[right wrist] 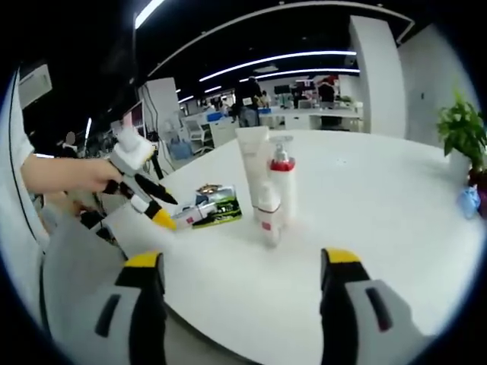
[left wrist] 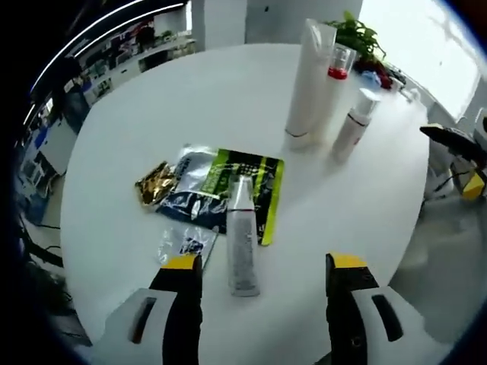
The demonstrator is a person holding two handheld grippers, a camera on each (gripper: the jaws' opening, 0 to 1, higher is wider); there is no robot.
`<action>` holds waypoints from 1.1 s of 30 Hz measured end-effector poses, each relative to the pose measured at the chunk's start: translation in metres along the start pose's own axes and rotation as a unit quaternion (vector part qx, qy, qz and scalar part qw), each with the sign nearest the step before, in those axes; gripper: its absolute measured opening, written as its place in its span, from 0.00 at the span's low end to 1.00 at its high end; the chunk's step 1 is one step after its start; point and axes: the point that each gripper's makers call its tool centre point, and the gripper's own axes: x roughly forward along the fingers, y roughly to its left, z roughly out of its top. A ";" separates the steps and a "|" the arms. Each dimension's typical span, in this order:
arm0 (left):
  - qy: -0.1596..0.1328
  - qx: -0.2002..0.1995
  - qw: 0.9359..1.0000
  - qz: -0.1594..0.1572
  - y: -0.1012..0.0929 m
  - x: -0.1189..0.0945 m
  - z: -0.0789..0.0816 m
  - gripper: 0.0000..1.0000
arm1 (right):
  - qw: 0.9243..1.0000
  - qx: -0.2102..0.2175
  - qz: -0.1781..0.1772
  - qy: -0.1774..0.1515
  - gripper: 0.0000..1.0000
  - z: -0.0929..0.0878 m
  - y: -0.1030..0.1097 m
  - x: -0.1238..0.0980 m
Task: Arrange the skincare products in the storage area until every visible bottle or jar stands upright without overlapping.
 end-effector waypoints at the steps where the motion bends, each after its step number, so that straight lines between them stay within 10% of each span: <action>1: 0.003 0.002 1.000 0.001 0.001 0.002 0.001 0.60 | 1.000 0.000 0.000 0.000 0.84 0.000 0.000 0.000; 33: 0.093 0.029 0.995 0.016 0.018 0.033 -0.004 0.19 | 1.000 0.000 -0.006 0.005 0.81 -0.002 -0.002 0.001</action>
